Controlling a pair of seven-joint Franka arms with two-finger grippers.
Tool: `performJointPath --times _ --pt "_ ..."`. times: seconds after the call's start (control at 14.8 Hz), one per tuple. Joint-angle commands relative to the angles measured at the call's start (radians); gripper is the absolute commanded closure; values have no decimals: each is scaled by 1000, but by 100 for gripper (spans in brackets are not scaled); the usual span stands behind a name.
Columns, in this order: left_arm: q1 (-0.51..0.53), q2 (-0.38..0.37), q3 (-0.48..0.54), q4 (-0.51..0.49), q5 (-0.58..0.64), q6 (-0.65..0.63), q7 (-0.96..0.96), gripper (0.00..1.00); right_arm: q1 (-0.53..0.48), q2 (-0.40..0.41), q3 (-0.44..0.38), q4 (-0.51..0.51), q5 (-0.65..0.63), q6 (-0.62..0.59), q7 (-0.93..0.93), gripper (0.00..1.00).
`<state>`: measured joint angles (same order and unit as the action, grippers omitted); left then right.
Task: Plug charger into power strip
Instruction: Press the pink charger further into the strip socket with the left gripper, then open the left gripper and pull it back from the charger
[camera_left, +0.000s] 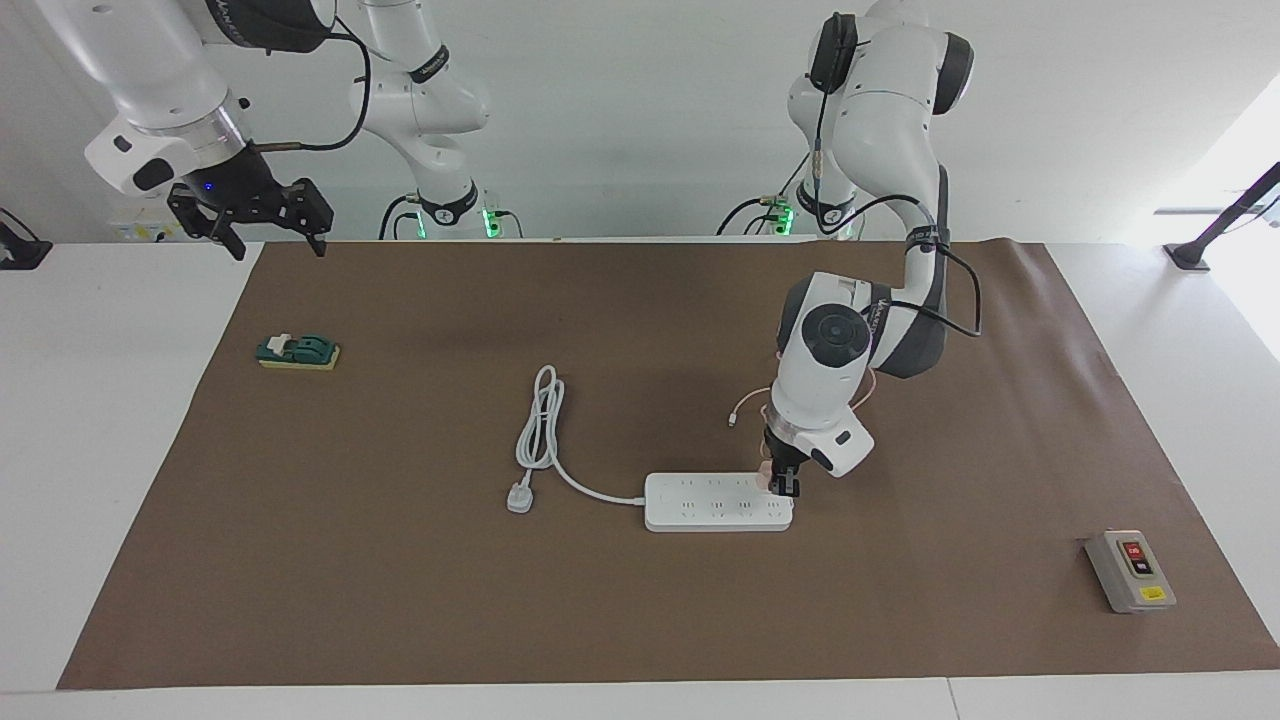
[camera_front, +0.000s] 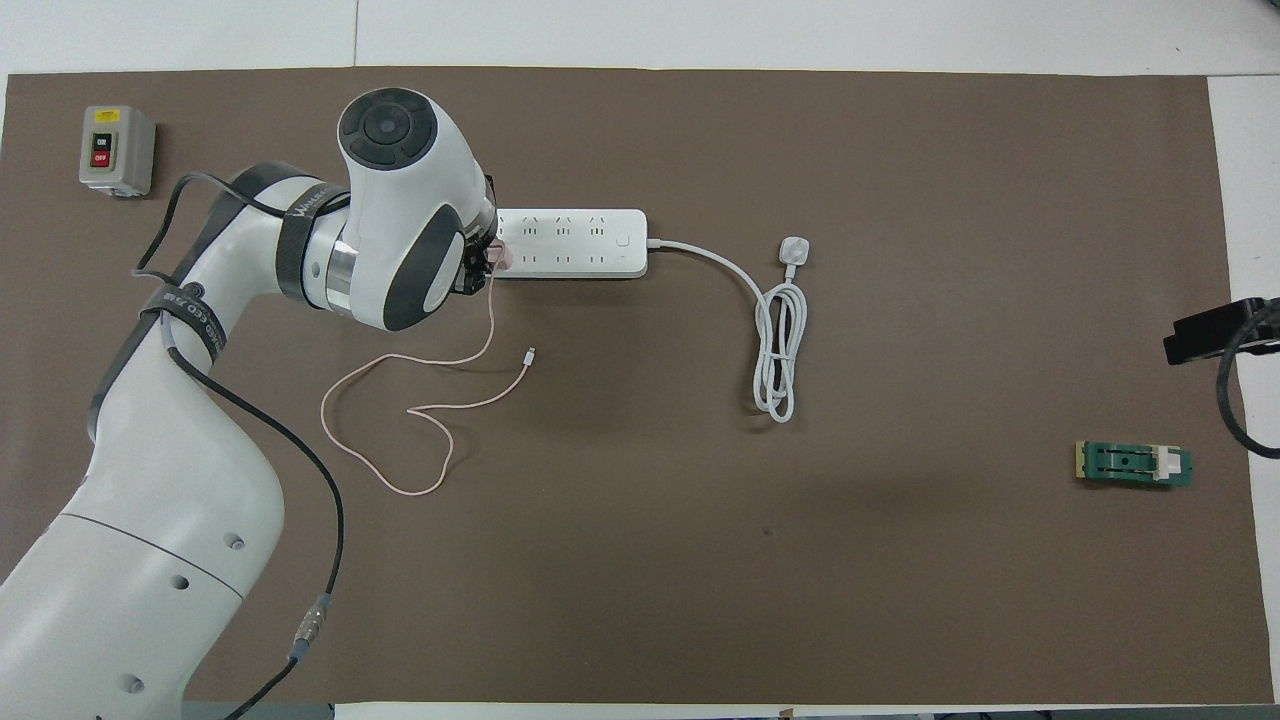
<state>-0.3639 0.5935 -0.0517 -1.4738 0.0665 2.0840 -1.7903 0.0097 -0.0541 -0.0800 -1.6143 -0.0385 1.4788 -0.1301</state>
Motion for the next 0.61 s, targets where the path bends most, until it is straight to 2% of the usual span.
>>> performJointPath --times 0.0,0.2,0.34,0.54 --pt "2 12 12 47 19 -30 22 0 -5 -24 5 -26 -20 -3 -17 0" --pt "8 -18 23 53 19 -33 28 0 -5 -24 5 -26 -20 -5 -17 0" --pt "49 -56 10 52 21 -42 49 0 -5 -24 5 -26 -20 -3 -17 0" --pt "69 -110 21 47 21 -151 258 0 -5 -24 5 -26 -20 -3 -17 0"
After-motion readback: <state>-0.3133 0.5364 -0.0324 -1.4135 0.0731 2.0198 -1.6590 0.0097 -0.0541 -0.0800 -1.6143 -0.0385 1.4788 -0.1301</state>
